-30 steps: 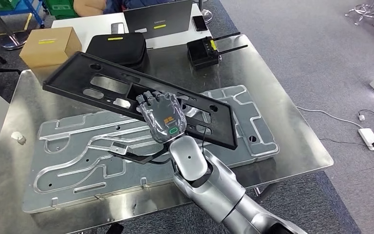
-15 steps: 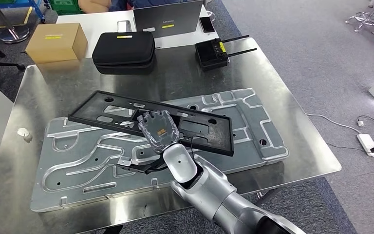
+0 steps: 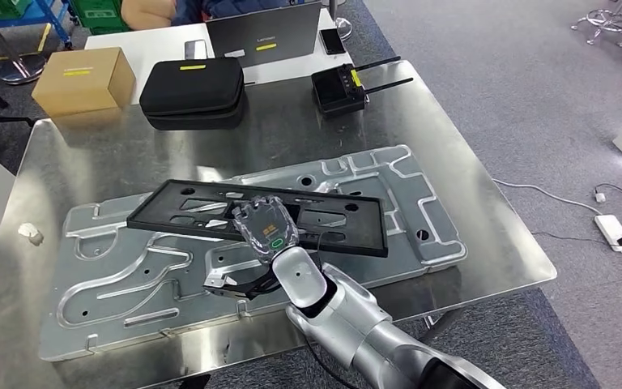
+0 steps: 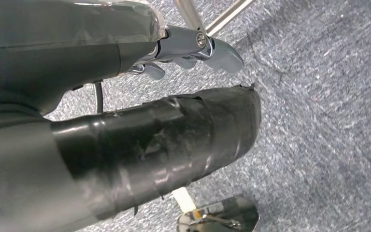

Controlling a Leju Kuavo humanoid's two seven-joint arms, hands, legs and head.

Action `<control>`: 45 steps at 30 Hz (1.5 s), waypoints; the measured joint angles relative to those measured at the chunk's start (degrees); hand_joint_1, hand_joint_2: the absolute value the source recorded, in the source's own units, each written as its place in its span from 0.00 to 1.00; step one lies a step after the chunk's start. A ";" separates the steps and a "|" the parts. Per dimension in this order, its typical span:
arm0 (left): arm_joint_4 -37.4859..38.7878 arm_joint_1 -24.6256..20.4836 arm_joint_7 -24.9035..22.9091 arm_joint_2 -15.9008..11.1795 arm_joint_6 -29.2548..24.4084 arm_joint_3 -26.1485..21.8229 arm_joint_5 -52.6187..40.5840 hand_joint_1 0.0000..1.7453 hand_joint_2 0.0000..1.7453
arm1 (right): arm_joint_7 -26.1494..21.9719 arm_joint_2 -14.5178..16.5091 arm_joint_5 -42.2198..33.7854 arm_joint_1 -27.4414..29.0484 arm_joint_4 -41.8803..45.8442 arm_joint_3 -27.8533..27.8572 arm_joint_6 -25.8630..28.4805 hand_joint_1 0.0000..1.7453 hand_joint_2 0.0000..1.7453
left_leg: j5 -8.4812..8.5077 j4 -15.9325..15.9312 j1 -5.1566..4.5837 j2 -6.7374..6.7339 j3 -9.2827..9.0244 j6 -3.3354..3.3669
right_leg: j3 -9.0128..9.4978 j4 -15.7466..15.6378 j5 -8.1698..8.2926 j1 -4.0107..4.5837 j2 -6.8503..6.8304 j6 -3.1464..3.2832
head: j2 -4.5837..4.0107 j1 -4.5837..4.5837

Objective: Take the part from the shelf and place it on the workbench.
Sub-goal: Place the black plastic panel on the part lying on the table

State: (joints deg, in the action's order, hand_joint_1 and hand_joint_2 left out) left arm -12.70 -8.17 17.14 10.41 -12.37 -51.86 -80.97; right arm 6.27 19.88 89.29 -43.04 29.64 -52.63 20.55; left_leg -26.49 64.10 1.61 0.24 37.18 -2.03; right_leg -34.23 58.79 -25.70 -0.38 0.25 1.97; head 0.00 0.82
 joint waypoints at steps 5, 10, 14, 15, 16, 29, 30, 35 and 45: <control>0.00 -0.04 0.02 -0.01 -0.07 0.05 0.05 0.00 0.00 | -1.25 0.33 -0.07 0.02 -0.45 0.01 0.11 0.00 1.00 | 1.33 -5.36 -0.25 0.25 -2.53 1.60 | -0.30 0.81 -0.58 0.26 0.14 -1.34 | 0.00 0.01; 0.00 -0.06 0.02 -0.03 -0.16 0.05 0.08 0.00 0.00 | -1.51 0.26 -0.02 0.11 -0.55 0.04 0.41 0.00 1.00 | 1.54 -5.71 -0.20 0.02 -2.63 3.16 | -5.80 12.95 -7.16 -0.05 -0.02 -2.40 | 0.00 0.03; 0.00 0.04 0.03 -0.03 -0.24 0.05 0.19 0.00 0.00 | -1.91 0.08 0.17 0.31 -0.74 0.04 0.38 0.00 1.00 | 1.50 -5.68 -0.39 0.09 -2.73 3.16 | -5.95 12.65 -4.58 0.04 -0.02 -1.91 | 0.00 0.03; 0.00 0.04 0.04 -0.02 -0.26 0.05 0.22 0.00 0.00 | -1.97 0.07 0.17 0.27 -0.74 0.04 0.38 0.00 1.00 | 1.48 -5.68 -0.41 0.13 -2.79 3.12 | -3.97 8.37 -2.64 0.16 -0.02 -1.49 | 0.00 0.03; 0.00 0.03 0.04 0.01 -0.29 0.05 0.23 0.00 0.00 | -2.00 0.07 0.17 0.22 -0.73 0.04 0.38 0.00 1.00 | 1.44 -5.64 -0.54 0.16 -2.78 2.98 | -2.23 4.63 -1.26 0.37 -0.04 -1.11 | 0.00 0.02; 0.00 1.11 1.63 -0.42 -1.08 -0.10 2.42 0.00 0.00 | -12.45 -3.44 -8.16 1.47 5.34 0.86 -7.32 0.00 1.00 | -3.38 6.77 -0.25 -0.02 2.65 0.06 | 0.17 -0.15 0.06 0.15 -0.11 0.43 | 0.00 -0.10; 0.00 1.16 1.65 -0.54 -1.08 -0.10 2.43 0.00 0.00 | -12.59 -3.73 -8.28 1.51 5.91 0.91 -7.42 0.00 1.00 | -1.40 2.53 -0.21 -0.06 0.64 0.12 | 0.17 0.10 -0.12 0.11 -0.04 0.26 | 0.00 -0.10; 0.00 1.07 1.72 -0.72 -1.14 -0.13 2.46 0.00 0.00 | -12.97 -4.65 -8.71 1.65 7.98 1.10 -7.80 0.00 1.00 | 0.88 -5.43 -0.58 0.11 -3.22 1.65 | -0.08 0.72 -0.52 0.55 0.08 -0.99 | 0.00 0.01; 0.00 2.48 2.93 -0.86 -2.90 -1.33 5.03 0.00 0.00 | -21.40 -17.39 -31.78 8.08 25.95 2.34 -14.11 0.00 1.00 | 1.22 -5.84 -0.41 0.33 -3.37 3.46 | -4.49 10.31 -3.58 0.09 -0.01 -2.20 | 0.00 0.03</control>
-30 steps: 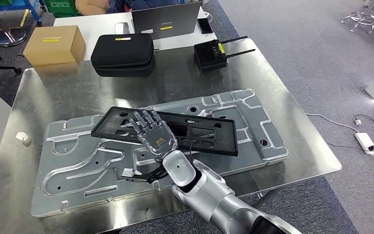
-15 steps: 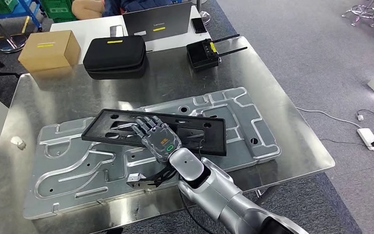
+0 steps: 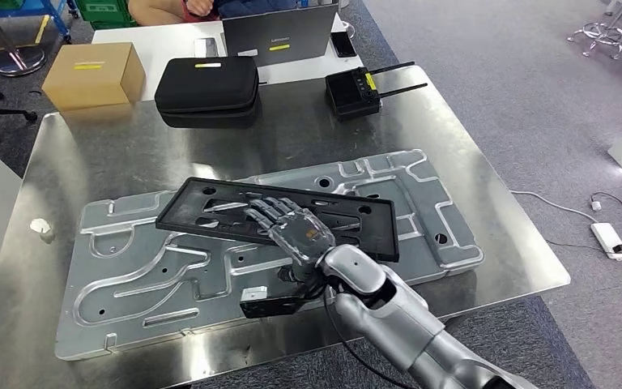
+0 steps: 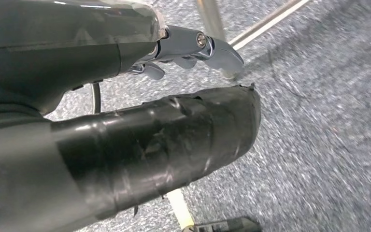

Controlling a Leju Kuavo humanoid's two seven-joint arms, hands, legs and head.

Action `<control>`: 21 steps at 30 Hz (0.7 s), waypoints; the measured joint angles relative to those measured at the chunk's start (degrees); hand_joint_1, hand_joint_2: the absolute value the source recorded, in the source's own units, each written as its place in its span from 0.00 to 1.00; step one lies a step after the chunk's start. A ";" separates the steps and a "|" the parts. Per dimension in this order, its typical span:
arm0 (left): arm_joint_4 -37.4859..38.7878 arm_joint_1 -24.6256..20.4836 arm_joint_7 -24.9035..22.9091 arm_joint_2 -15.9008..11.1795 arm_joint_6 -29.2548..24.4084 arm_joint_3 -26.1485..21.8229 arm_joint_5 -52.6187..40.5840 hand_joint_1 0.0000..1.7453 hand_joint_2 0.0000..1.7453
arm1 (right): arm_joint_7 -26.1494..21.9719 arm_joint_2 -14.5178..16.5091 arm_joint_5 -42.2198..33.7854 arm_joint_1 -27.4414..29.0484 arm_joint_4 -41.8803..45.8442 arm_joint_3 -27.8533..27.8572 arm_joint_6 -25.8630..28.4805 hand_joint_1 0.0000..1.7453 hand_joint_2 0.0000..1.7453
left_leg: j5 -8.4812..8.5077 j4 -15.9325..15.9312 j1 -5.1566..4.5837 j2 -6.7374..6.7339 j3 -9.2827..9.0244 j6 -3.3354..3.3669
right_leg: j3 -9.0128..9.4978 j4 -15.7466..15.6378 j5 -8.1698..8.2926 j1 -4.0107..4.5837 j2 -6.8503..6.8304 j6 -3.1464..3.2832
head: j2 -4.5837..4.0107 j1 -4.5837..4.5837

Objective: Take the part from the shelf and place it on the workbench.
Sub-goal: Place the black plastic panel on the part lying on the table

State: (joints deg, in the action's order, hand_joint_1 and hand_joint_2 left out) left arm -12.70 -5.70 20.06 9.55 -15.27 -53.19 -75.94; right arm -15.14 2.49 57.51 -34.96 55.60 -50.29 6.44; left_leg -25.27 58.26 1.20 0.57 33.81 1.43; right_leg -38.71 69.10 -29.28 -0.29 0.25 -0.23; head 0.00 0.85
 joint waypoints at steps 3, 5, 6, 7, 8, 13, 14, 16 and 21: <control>0.00 0.39 -0.14 0.11 -1.25 -0.42 0.28 0.00 0.00 | -4.33 -5.06 -9.03 8.01 11.59 3.93 2.90 0.00 0.75 | -0.26 0.06 -0.26 0.28 -0.09 -0.45 | 4.37 -9.32 3.07 0.58 -0.17 0.88 | 0.00 -0.02; 0.00 0.66 -0.36 0.20 -2.00 -0.58 0.33 0.00 0.00 | -7.24 -6.56 -13.97 14.44 18.93 8.16 5.67 0.00 0.25 | -0.35 -0.09 -0.32 0.39 -0.17 -0.97 | 4.61 -10.02 3.03 0.74 -0.21 1.09 | 0.00 -0.02; 0.00 0.76 -0.44 0.24 -2.28 -0.65 0.34 0.00 0.00 | -8.24 -6.73 -15.79 17.35 22.16 10.23 7.03 0.00 0.00 | -0.60 -0.12 -0.30 0.35 -0.23 -1.23 | 4.73 -10.25 3.14 0.57 -0.24 1.27 | 0.00 -0.03; 0.00 0.84 -0.48 0.29 -2.59 -0.72 0.34 0.00 0.00 | -9.06 -6.73 -17.37 19.96 25.20 12.16 8.37 0.00 0.00 | -1.26 0.37 -0.30 0.24 -0.11 -1.48 | 4.87 -10.53 3.29 0.36 -0.27 1.54 | 0.00 -0.05; 0.00 0.88 -0.50 0.33 -2.85 -0.80 0.35 0.00 0.00 | -9.73 -6.57 -18.81 22.27 27.99 13.88 9.64 0.00 0.00 | -2.53 1.89 -0.30 0.12 0.46 -1.70 | 5.00 -10.81 3.45 0.14 -0.34 1.82 | 0.00 -0.09; 0.00 1.31 -0.72 0.64 -3.48 -1.62 0.43 0.00 0.00 | -11.45 -4.94 -23.28 30.59 38.37 20.96 14.07 0.00 0.00 | -8.76 15.72 -0.12 -0.15 6.00 -2.43 | 4.79 -10.57 3.52 0.09 -0.55 2.29 | 0.00 -0.15; 0.00 1.36 -0.80 0.67 -3.52 -1.69 0.43 0.00 0.00 | -11.64 -4.69 -23.57 31.55 39.77 21.84 14.45 0.00 0.00 | -7.51 14.17 -0.11 -0.16 5.05 -2.41 | 4.70 -10.39 3.50 0.09 -0.47 2.28 | 0.00 -0.15; 0.00 1.33 -0.90 0.67 -3.61 -1.77 0.48 0.00 0.00 | -12.09 -4.20 -24.01 33.05 42.11 23.28 15.10 0.00 0.00 | -4.16 6.41 -0.14 -0.17 0.92 -2.05 | 4.60 -10.06 3.45 0.09 -0.32 2.19 | 0.00 -0.15; 0.00 1.29 -1.03 0.80 -3.87 -1.88 0.65 0.00 0.00 | -13.08 -3.15 -24.68 35.55 46.19 25.87 16.50 0.00 0.00 | -1.81 -0.23 -0.54 -0.13 -2.18 -0.66 | 4.40 -9.74 3.71 0.31 -0.22 0.78 | 0.00 -0.10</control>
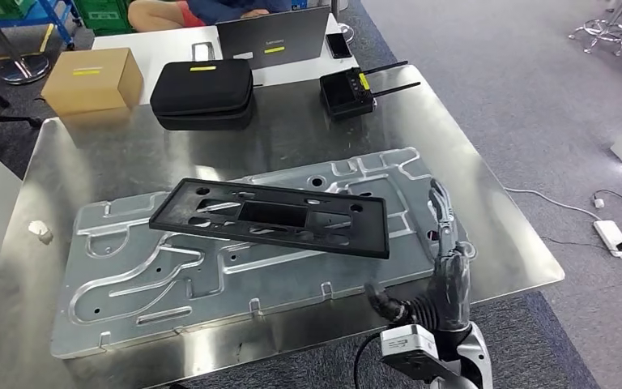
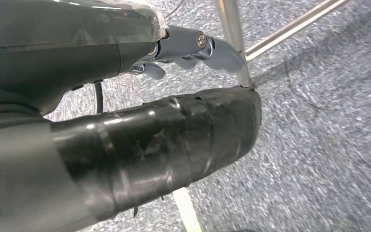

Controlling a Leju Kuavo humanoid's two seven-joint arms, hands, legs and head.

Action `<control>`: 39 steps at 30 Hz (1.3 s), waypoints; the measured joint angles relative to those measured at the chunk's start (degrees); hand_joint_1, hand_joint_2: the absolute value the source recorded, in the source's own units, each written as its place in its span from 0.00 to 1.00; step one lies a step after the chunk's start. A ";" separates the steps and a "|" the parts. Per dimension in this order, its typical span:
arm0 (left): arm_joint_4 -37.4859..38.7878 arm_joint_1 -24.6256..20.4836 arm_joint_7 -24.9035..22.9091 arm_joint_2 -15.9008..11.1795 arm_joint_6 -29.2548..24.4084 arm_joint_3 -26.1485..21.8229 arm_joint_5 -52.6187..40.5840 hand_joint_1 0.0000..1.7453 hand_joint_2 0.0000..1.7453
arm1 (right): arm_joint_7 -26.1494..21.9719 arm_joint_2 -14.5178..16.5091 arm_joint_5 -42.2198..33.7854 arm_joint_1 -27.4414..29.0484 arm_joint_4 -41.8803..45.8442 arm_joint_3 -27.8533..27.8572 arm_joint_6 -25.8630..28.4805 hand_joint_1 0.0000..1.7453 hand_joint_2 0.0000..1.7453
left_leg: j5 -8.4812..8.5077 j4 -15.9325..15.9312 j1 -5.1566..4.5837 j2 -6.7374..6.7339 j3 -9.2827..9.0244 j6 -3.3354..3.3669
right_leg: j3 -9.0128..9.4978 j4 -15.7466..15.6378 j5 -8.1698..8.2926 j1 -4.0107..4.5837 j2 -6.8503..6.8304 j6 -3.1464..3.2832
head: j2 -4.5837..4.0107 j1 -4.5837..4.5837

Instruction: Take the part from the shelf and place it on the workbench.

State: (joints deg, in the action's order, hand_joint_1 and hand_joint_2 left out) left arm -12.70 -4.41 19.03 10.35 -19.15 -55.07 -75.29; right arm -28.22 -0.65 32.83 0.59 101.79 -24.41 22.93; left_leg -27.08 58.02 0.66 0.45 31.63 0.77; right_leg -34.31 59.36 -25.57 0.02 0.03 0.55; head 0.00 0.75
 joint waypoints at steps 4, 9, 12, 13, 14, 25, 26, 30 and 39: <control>0.00 0.02 -0.19 0.17 -0.27 -0.13 0.13 0.00 0.00 | -0.55 0.46 -0.15 1.85 2.06 1.38 0.97 0.00 0.00 | 1.41 -0.76 0.40 -0.29 0.65 1.34 | -2.99 7.51 -5.78 -0.32 0.09 -1.00 | 0.00 0.15; 0.00 0.11 -0.37 0.23 -0.28 -0.22 0.19 0.00 0.00 | -0.91 0.63 -0.75 3.26 2.87 2.16 1.41 0.00 0.00 | 2.29 -0.16 0.41 -0.41 2.37 1.02 | -2.07 10.76 -7.14 -0.97 0.03 -1.60 | 0.00 0.18; 0.00 0.09 -0.53 0.25 -0.29 -0.23 0.20 0.00 0.00 | -0.99 0.87 -1.05 3.61 3.41 2.37 1.57 0.00 0.00 | 2.60 0.33 0.27 -0.37 2.83 0.24 | 3.79 0.43 -4.21 -0.80 0.07 -1.21 | 0.00 0.15; 0.00 0.09 -0.59 0.25 -0.30 -0.25 0.20 0.00 0.00 | -1.01 0.94 -1.14 3.78 3.53 2.45 1.61 0.00 0.00 | 2.76 0.33 0.18 -0.36 2.87 -0.14 | 4.11 -0.47 -4.11 -0.62 0.11 -1.00 | 0.00 0.15; 0.00 0.09 -0.66 0.26 -0.31 -0.26 0.21 0.00 0.00 | -1.03 1.00 -1.26 4.01 3.60 2.52 1.63 0.00 0.00 | 2.97 0.22 0.12 -0.34 2.87 -0.56 | 3.97 -0.40 -3.80 -0.42 0.15 -0.73 | 0.00 0.14; 0.00 0.43 -1.22 0.29 -0.41 -1.32 0.71 0.00 0.00 | -2.58 2.44 -3.11 7.03 3.95 4.29 3.33 0.00 0.00 | -3.97 9.12 0.19 -0.29 2.95 -1.19 | 0.40 -0.26 -0.71 0.05 -0.39 1.58 | 0.00 0.04; -0.01 0.41 -1.27 0.22 -0.44 -1.35 0.78 0.00 0.00 | -2.77 2.62 -3.22 7.34 4.16 4.57 3.63 0.00 0.00 | -2.94 5.18 -0.01 -0.31 0.55 -0.78 | 0.24 -0.12 -0.58 0.20 -0.40 1.46 | 0.00 0.05; -0.02 0.41 -1.30 0.09 -0.48 -1.48 0.88 0.00 0.00 | -3.07 3.08 -3.42 8.41 5.07 5.46 4.30 0.00 0.00 | -1.59 -0.50 -0.55 -0.35 -1.99 0.25 | -0.07 0.00 0.16 0.22 -0.49 0.35 | 0.00 0.07; -0.02 0.65 -1.28 0.33 -0.54 -1.86 1.45 0.00 0.00 | -3.87 3.38 -4.94 10.63 6.10 8.20 5.35 0.00 0.00 | 1.47 -0.84 0.07 -0.91 0.83 1.32 | -3.42 13.06 -8.25 -0.97 -0.13 -1.95 | 0.00 0.22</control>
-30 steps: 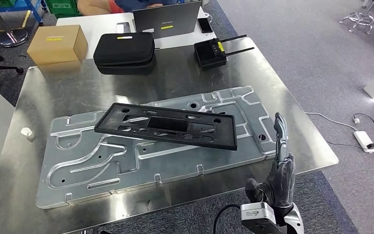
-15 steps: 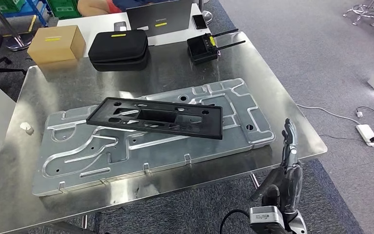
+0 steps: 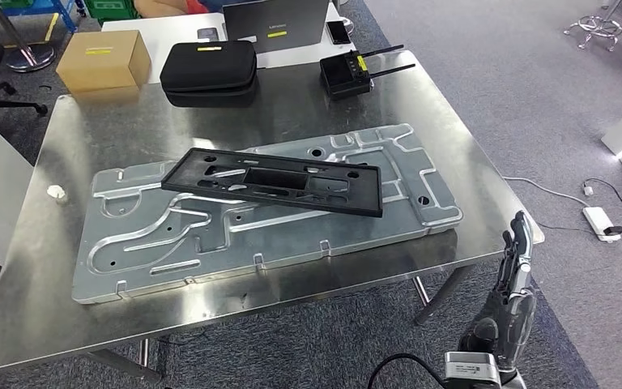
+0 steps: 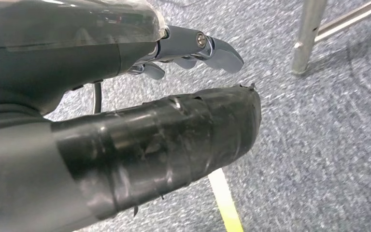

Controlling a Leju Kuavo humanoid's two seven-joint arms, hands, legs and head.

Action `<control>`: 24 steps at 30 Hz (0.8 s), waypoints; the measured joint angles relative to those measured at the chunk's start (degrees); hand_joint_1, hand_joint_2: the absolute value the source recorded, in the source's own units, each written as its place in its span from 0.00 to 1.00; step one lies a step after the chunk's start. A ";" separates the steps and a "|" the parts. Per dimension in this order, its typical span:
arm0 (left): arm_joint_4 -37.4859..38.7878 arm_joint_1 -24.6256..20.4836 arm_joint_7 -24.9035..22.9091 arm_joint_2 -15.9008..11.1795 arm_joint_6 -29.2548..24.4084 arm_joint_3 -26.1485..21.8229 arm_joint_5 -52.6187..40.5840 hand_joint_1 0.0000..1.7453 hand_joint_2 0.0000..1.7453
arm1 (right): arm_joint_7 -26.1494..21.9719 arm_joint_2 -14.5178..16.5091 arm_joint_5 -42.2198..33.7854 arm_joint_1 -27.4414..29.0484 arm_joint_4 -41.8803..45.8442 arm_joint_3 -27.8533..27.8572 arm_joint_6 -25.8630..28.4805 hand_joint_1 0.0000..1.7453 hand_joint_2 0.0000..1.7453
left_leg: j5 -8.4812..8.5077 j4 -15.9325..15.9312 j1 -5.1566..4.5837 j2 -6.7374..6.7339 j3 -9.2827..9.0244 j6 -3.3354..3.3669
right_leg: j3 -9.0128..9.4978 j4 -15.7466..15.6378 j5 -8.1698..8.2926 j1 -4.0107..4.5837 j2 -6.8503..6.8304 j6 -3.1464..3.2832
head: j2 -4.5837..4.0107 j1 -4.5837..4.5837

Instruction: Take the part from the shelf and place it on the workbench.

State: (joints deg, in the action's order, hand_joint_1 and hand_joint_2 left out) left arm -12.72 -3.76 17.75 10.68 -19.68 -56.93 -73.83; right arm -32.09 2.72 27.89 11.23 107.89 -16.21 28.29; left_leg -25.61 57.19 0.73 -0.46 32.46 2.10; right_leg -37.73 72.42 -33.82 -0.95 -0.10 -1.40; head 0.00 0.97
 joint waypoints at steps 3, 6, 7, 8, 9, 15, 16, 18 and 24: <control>0.00 0.00 0.00 0.10 -0.05 -0.41 0.15 0.00 0.00 | -0.17 0.28 -0.55 0.39 0.09 1.02 0.15 0.00 0.00 | 0.29 0.84 -0.06 0.04 0.82 -0.66 | 6.74 -11.04 3.71 -0.20 0.07 0.19 | 0.00 -0.01; 0.00 -0.04 0.00 0.10 -0.17 -0.79 0.27 0.00 0.00 | -0.26 0.66 -0.96 0.99 0.12 1.86 0.26 0.00 0.00 | 0.76 1.01 -0.19 0.08 1.07 -1.77 | 7.47 -13.28 4.47 0.26 0.24 1.08 | 0.00 -0.04; 0.00 -0.01 0.00 0.10 -0.20 -0.85 0.31 0.00 0.00 | -0.28 0.83 -1.11 1.12 0.11 2.13 0.27 0.00 0.00 | 0.92 0.95 -0.11 0.10 1.14 -2.16 | 7.30 -13.34 4.80 0.24 0.20 1.53 | 0.00 -0.04; 0.00 0.02 0.00 0.10 -0.22 -0.88 0.37 0.00 0.00 | -0.28 1.04 -1.22 1.23 0.10 2.36 0.26 0.00 0.00 | 0.45 1.34 -0.02 0.12 1.44 -2.50 | 7.06 -13.46 5.20 0.19 0.13 2.04 | 0.00 -0.04; 0.00 0.05 0.00 0.10 -0.24 -0.90 0.40 0.00 0.00 | -0.28 1.27 -1.31 1.33 0.10 2.53 0.24 0.00 0.00 | -0.88 2.69 0.07 0.15 2.10 -2.78 | 6.70 -13.60 5.65 0.12 0.05 2.58 | 0.00 -0.07; 0.00 0.13 -0.13 0.12 -0.36 -0.98 0.47 0.00 0.00 | -0.28 2.23 -1.86 2.39 -0.39 3.70 0.21 0.00 0.00 | -9.33 15.64 0.17 0.18 4.98 -3.12 | 3.19 -13.46 8.17 0.72 -0.15 3.58 | 0.00 -0.13; 0.00 0.11 -0.19 0.12 -0.42 -1.01 0.49 0.00 0.00 | -0.28 2.34 -1.97 2.55 -0.49 3.95 0.22 0.00 0.00 | -7.91 12.04 0.08 0.18 2.29 -2.82 | 2.79 -13.36 8.48 0.81 -0.13 3.52 | 0.00 -0.13; -0.02 -0.02 -0.29 0.01 -0.59 -1.07 0.58 0.00 0.00 | -0.27 2.56 -2.21 2.82 -0.56 4.39 0.25 0.00 0.00 | -5.59 3.38 -0.30 0.19 -3.19 -2.00 | 2.33 -13.18 9.03 0.93 -0.15 3.19 | 0.00 -0.12; -0.03 -0.09 -0.44 -0.04 -0.82 -1.33 0.69 0.00 0.00 | -0.16 2.92 -2.71 3.32 -0.95 5.65 0.25 0.00 0.00 | -2.74 -1.27 -0.58 -0.10 -4.35 -0.09 | 1.52 -12.14 8.81 0.70 -0.15 1.12 | 0.00 -0.03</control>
State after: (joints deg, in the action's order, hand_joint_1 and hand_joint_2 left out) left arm -12.75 -3.85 17.31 10.64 -20.50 -58.26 -73.14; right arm -32.26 5.64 25.18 14.54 106.95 -10.56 28.54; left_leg -28.34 55.92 0.15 -0.57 28.10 2.00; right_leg -36.21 60.28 -25.01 -0.25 -0.25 -0.28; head 0.00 0.95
